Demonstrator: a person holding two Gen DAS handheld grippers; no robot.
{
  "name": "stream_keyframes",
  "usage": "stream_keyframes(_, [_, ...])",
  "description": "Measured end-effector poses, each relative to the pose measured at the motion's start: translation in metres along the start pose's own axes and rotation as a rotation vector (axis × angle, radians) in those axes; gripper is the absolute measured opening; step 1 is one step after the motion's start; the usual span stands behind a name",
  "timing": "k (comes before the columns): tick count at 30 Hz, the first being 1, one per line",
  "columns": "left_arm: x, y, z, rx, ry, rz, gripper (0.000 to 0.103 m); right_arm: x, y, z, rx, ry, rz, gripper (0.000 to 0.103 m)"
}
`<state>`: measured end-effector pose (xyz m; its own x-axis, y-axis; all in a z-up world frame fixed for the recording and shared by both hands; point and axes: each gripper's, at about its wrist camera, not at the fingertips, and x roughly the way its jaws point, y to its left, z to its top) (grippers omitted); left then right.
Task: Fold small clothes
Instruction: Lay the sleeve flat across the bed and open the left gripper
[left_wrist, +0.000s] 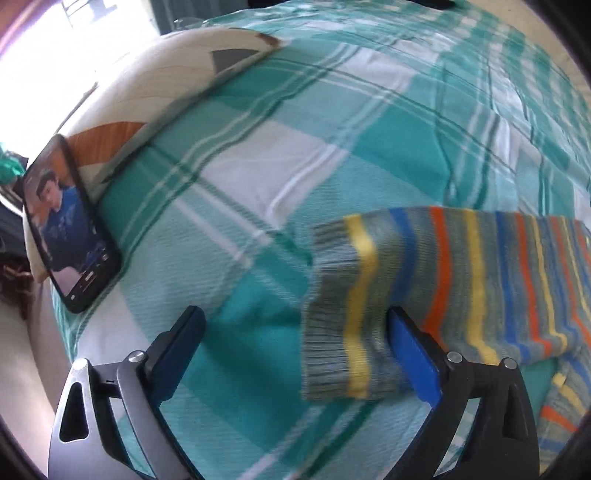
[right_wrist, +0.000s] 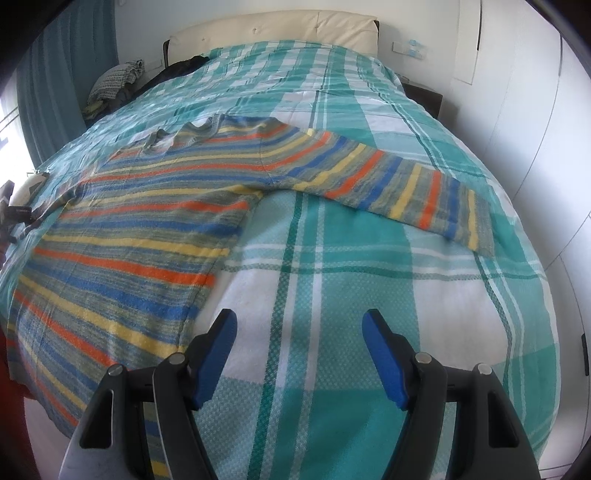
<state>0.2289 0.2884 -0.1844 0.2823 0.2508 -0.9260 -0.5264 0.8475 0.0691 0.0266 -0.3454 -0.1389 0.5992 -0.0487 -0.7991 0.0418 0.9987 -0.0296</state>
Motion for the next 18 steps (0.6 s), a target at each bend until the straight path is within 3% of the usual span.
stream_keyframes(2, [-0.008, 0.014, 0.001, -0.02, 0.0, -0.034, 0.091, 0.002, -0.002, 0.001, 0.011, 0.003, 0.006, 0.07])
stream_keyframes(5, [-0.034, 0.014, -0.006, 0.017, -0.068, -0.109, 0.09, 0.004, -0.005, 0.003, 0.03, 0.001, 0.01, 0.07])
stream_keyframes(10, [-0.074, -0.026, -0.043, 0.163, -0.136, -0.269, 0.092, 0.003, -0.004, 0.002, 0.031, -0.001, -0.003, 0.07])
stream_keyframes(15, [-0.074, -0.074, -0.073, 0.273, -0.095, -0.338, 0.092, 0.002, -0.004, 0.002, 0.026, -0.005, -0.012, 0.07])
stream_keyframes(18, [-0.061, -0.088, -0.088, 0.287, -0.069, -0.327, 0.092, 0.001, -0.005, 0.002, 0.025, -0.009, -0.015, 0.07])
